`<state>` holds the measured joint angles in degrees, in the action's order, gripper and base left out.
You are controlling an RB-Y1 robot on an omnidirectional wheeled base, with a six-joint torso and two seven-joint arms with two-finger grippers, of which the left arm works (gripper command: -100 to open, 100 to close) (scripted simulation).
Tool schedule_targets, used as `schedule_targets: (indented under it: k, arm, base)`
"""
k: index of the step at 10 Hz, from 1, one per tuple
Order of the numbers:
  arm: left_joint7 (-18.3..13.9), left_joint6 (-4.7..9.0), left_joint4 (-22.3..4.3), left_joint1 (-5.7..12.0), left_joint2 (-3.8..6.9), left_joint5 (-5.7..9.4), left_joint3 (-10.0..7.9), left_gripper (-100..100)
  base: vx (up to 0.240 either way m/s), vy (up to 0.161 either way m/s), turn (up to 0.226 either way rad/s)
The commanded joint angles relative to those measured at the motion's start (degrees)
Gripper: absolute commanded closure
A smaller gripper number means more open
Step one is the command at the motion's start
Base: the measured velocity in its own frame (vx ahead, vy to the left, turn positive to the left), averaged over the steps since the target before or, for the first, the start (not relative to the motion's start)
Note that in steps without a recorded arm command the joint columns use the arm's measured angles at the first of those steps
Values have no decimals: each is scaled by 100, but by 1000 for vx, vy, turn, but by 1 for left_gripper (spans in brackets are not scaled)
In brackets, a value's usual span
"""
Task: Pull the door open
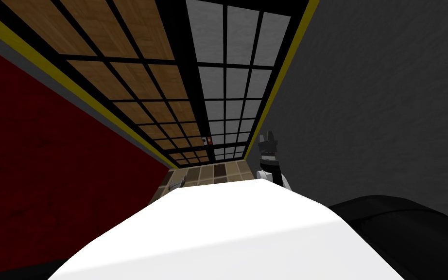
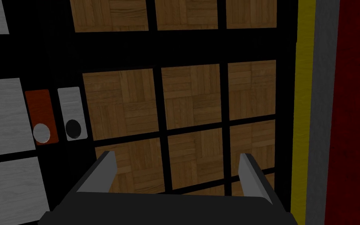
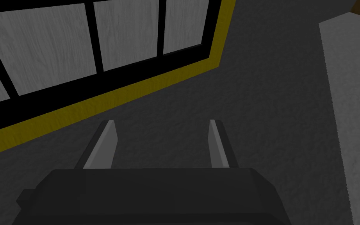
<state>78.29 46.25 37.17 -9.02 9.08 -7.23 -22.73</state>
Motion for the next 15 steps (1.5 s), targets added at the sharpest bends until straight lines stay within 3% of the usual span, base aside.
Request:
schedule_targets:
  k: [1, 4, 8, 15]
  arm:
    - [37, 33, -158, 24, 49, 59, -110, -100]
    - [184, 23, -309, 22, 78, 230, -439, -100]
    - [379, 29, -430, 244, 47, 415, -773, -100]
    - [510, 65, -375, 805, -101, 467, -819, -100]
  base:
    - [-69, 68, -92]
    - [-46, 64, -164]
    - [61, 57, -239]
    - [181, 41, -178]
